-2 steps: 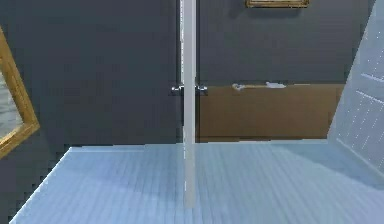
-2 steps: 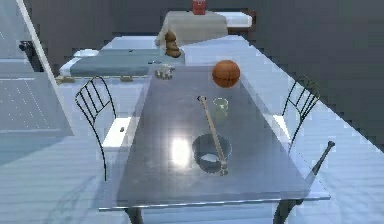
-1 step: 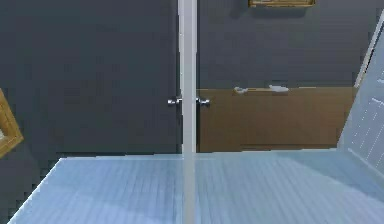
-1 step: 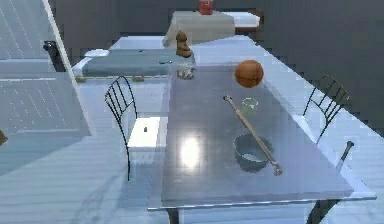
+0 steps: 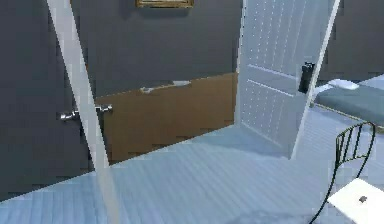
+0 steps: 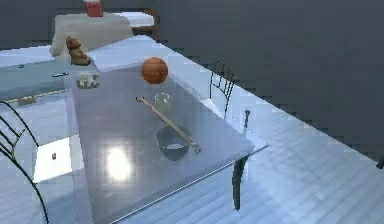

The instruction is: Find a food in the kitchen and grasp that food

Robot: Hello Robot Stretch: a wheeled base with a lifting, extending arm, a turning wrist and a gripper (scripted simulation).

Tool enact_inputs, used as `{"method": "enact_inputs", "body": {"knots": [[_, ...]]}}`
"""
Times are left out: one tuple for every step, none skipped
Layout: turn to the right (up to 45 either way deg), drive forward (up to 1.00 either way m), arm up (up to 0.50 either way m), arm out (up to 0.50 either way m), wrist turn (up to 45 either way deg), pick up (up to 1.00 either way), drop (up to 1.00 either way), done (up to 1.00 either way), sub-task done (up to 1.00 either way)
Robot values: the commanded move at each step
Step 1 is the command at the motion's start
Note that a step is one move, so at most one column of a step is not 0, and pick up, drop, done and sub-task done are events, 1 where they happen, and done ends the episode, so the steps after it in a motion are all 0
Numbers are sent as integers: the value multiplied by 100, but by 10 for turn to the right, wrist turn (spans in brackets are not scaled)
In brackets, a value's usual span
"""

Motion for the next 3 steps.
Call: {"method": "enact_inputs", "body": {"knots": [[0,25,0,0,0,0,0,0,0],[30,0,0,0,0,0,0,0,0],[0,100,0,0,0,0,0,0,0]]}}
